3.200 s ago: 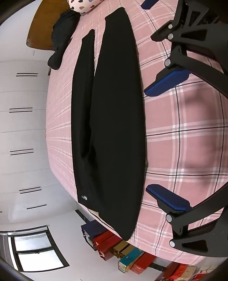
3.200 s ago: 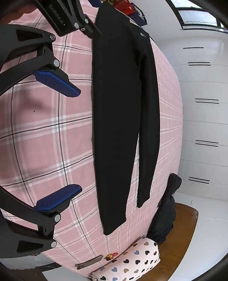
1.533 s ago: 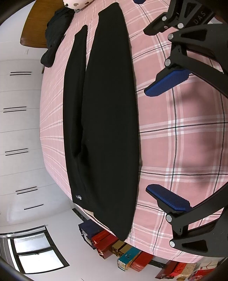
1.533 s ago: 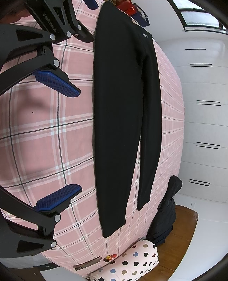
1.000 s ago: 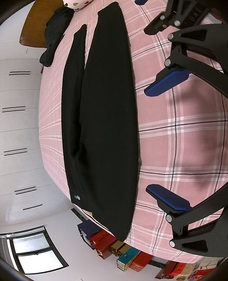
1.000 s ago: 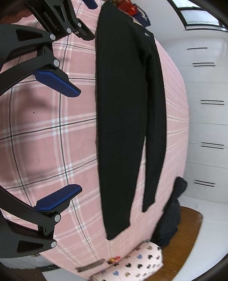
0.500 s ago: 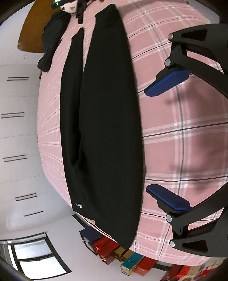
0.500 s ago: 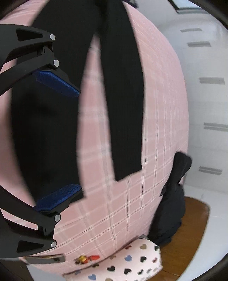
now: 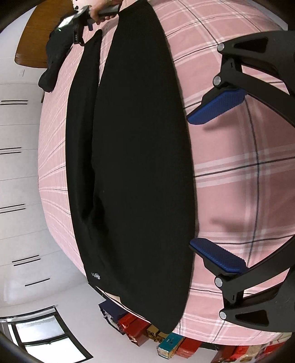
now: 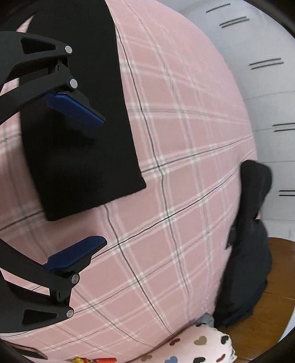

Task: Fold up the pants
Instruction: 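Grasp a pant leg hem with the right tool while the left tool grasps the logo waistband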

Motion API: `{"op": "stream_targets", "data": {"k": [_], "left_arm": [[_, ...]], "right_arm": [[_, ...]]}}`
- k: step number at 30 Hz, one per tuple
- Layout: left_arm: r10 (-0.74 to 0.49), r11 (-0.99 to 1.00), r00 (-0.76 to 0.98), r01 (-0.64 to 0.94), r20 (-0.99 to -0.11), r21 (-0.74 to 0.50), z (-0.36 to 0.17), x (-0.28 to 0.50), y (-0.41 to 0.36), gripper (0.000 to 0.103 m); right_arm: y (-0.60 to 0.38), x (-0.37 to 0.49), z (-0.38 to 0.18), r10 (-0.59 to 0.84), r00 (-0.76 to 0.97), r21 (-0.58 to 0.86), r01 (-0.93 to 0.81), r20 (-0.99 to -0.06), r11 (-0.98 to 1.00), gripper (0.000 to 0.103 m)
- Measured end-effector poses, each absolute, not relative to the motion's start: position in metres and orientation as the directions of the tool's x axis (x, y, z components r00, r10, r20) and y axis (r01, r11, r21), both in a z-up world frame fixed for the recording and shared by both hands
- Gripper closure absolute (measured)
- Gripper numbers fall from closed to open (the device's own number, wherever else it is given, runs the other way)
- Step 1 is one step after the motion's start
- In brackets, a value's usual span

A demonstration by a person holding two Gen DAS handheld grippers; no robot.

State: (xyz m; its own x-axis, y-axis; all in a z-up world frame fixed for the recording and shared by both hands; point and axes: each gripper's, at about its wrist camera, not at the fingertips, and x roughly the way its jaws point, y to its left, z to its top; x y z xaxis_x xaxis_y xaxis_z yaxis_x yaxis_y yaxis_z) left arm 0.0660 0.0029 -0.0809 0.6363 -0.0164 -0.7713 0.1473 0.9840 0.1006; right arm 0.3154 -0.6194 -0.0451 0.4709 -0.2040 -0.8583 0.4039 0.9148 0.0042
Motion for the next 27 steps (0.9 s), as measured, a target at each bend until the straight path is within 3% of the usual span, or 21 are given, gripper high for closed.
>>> {"op": "stream_targets", "data": {"k": [2, 7, 9, 10, 15, 18, 25, 27], "left_arm": [[-0.024, 0.986, 0.64, 0.142, -0.768, 0.088, -0.079, 0.07, 0.006, 0.005], [-0.05, 0.997, 0.681, 0.071, -0.731, -0.001, -0.041, 0.116, 0.048, 0.005], [-0.029, 1.0, 0.684, 0.024, -0.729, -0.017, -0.028, 0.149, 0.076, 0.005], [0.0, 1.0, 0.686, -0.004, -0.728, -0.005, -0.024, 0.165, 0.088, 0.005], [0.263, 0.965, 0.665, -0.182, -0.7, 0.189, -0.011, 0.277, 0.163, 0.005], [0.35, 0.936, 0.619, -0.254, -0.704, 0.242, -0.017, 0.344, 0.2, 0.005], [0.34, 0.93, 0.518, -0.306, -0.785, 0.201, -0.053, 0.43, 0.248, 0.006], [0.332, 0.933, 0.498, -0.298, -0.801, 0.202, -0.063, 0.437, 0.251, 0.016]], "right_arm": [[-0.62, 0.323, -0.054, -0.205, 0.452, -0.01, 0.397, -0.868, 0.918, 0.009], [-0.608, 0.328, -0.06, -0.174, 0.48, 0.001, 0.342, -0.86, 0.94, 0.051], [-0.605, 0.325, -0.058, -0.18, 0.487, -0.003, 0.343, -0.855, 0.939, 0.084], [-0.604, 0.324, -0.056, -0.183, 0.492, -0.001, 0.348, -0.851, 0.938, 0.088], [-0.599, 0.317, -0.05, -0.22, 0.5, -0.034, 0.355, -0.837, 0.934, 0.091], [-0.594, 0.312, -0.052, -0.243, 0.487, -0.048, 0.379, -0.839, 0.924, 0.091], [-0.587, 0.301, -0.051, -0.277, 0.483, -0.059, 0.419, -0.831, 0.906, 0.091], [-0.585, 0.301, -0.051, -0.286, 0.49, -0.063, 0.422, -0.823, 0.904, 0.09]]}}
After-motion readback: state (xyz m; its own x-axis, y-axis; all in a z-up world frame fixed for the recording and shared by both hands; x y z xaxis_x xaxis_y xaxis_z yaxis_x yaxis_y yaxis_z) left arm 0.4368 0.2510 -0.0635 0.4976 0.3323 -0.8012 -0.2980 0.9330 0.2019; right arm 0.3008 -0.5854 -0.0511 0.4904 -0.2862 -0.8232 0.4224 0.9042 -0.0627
